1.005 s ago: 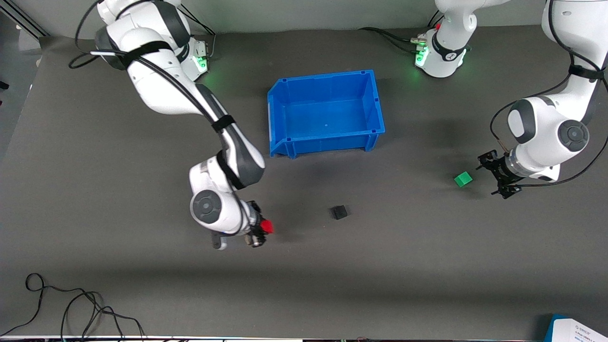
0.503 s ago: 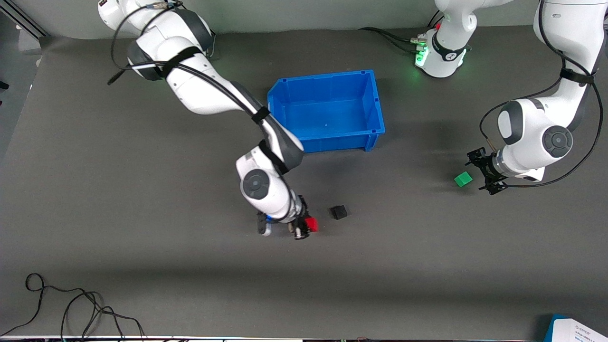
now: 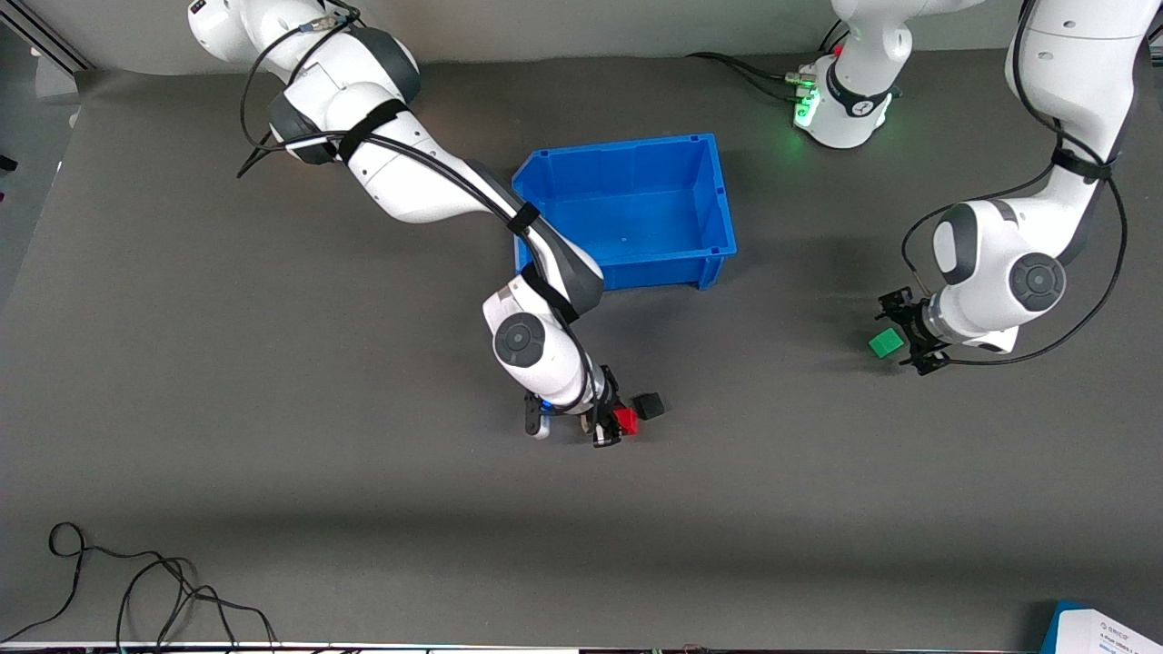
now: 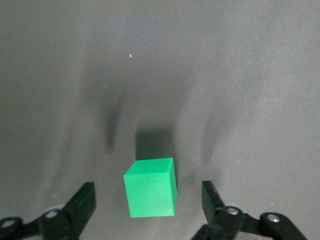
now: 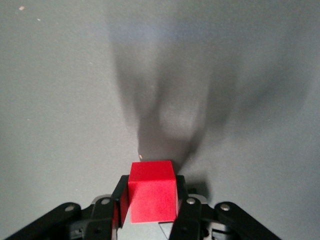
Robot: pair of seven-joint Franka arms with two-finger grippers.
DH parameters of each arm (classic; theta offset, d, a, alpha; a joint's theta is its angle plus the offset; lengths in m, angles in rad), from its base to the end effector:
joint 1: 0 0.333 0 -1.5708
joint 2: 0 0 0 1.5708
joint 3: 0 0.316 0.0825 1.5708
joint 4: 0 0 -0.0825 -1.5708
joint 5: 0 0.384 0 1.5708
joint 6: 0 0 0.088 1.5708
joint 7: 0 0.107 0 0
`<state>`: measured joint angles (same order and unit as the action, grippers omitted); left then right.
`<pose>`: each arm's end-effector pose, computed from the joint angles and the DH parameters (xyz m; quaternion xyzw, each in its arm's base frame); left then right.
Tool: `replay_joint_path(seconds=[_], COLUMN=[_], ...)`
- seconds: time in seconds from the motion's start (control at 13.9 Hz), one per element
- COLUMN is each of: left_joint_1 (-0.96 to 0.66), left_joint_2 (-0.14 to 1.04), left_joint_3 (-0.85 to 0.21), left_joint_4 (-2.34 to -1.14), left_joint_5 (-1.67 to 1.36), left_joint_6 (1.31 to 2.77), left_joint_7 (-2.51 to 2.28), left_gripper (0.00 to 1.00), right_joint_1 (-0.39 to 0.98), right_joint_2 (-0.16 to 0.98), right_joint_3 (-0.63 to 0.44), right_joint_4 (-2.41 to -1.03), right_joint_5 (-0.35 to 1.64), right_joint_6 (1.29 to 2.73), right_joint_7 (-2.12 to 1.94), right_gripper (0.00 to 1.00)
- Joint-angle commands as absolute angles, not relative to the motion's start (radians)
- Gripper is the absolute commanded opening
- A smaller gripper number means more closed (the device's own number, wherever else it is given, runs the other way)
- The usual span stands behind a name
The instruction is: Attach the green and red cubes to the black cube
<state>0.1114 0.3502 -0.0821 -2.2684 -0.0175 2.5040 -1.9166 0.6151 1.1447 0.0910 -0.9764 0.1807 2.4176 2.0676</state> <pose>0.5243 0.0142 0.1943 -0.5544 -0.8301 0.0487 0.0348 0.6338 0.5014 0.1833 -0.7041 0.6863 0.0771 0.1651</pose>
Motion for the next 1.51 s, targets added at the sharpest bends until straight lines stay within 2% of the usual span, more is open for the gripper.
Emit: replay_joint_path(seconds=[0.0,0.43,0.5,0.57,0.65,0.72,0.86,1.08,1.44], left_joint_1=[0.092,0.101,0.101,0.103,0.103,0.101,0.101,0.094,-0.006], left_joint_2=[0.362,0.391,0.391,0.391,0.391,0.391,0.391,0.379,0.394], left_joint_3=[-0.069,-0.066,-0.066,-0.066,-0.064,-0.058,-0.054,-0.051,-0.061], left_joint_4=[-2.273,-2.275,-2.275,-2.273,-2.275,-2.273,-2.273,-2.257,-2.065], left_joint_5=[0.009,0.043,0.043,0.043,0.044,0.054,0.058,0.058,0.061], left_joint_6=[2.525,2.542,2.542,2.542,2.540,2.540,2.540,2.534,2.384], left_joint_7=[-1.954,-1.954,-1.956,-1.963,-1.967,-1.967,-1.971,-1.991,-1.996], left_gripper=[0.92,0.91,0.86,0.63,0.19,0.08,0.00,0.00,0.00], right_joint_1=[0.627,0.646,0.646,0.646,0.646,0.646,0.637,0.635,0.634], right_joint_2=[1.170,1.167,1.169,1.169,1.169,1.169,1.170,1.172,1.172], right_joint_3=[0.089,0.089,0.089,0.089,0.087,0.083,0.081,0.081,0.081], right_joint_4=[-0.934,-0.936,-0.936,-0.936,-0.936,-0.936,-0.936,-0.934,-0.933], right_joint_5=[0.192,0.193,0.192,0.193,0.192,0.192,0.193,0.195,0.195], right_joint_6=[2.416,2.352,2.352,2.352,2.349,2.341,2.338,2.338,2.338], right_joint_7=[2.089,2.094,2.094,2.092,2.092,2.092,2.092,2.114,2.114], right_gripper=[0.14,0.14,0.14,0.14,0.14,0.14,0.14,0.14,0.14])
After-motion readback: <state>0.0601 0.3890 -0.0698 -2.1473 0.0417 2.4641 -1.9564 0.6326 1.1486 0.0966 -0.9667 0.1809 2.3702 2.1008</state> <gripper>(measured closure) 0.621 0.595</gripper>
